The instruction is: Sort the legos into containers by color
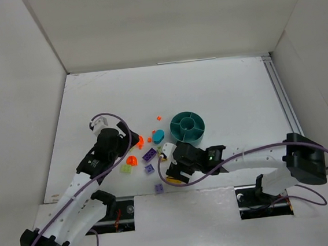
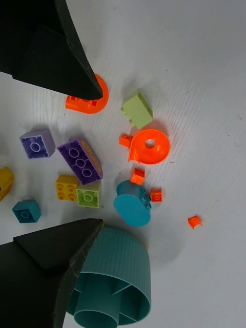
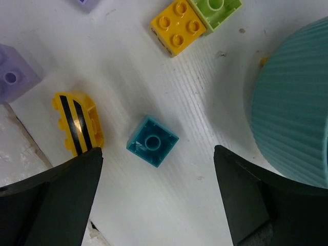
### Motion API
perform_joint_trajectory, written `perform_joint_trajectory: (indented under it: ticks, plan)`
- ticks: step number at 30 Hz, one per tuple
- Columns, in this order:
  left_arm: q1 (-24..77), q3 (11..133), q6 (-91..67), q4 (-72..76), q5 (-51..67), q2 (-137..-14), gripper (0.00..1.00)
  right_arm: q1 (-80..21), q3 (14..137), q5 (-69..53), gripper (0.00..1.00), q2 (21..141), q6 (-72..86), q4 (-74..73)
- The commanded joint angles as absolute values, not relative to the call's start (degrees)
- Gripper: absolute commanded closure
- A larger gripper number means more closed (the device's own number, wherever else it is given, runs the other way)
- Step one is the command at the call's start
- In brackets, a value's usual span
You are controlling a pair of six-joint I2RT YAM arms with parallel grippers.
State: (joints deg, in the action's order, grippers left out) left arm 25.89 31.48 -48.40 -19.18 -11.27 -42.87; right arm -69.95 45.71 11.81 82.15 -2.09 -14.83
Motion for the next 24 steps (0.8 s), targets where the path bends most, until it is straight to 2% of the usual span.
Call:
perform_joint_trajectory:
  ticks: [1, 9, 17, 24]
  plan:
    - [27.7, 31.9, -49.0, -19.3, -12.9, -43.3, 0.00, -70.7, 44.3, 12.6, 0.07, 81.6, -0.7, -13.4]
    - [28.7, 32.4, -49.0, -18.2, -13.4, -44.4, 0.00, -70.7, 40.7, 10.2, 0.08, 81.5, -3.4, -11.6]
    - [29.3, 33.0, -49.0, -17.7, -13.4, -45.6, 0.00, -70.7, 43.0, 10.1, 0.08, 87.5, -5.4, -6.7]
    - [29.3, 33.5, -48.5, -17.7, -13.4, -45.6, 0.00, -70.7, 44.2, 10.1, 0.31, 91.1, -6.1, -6.1]
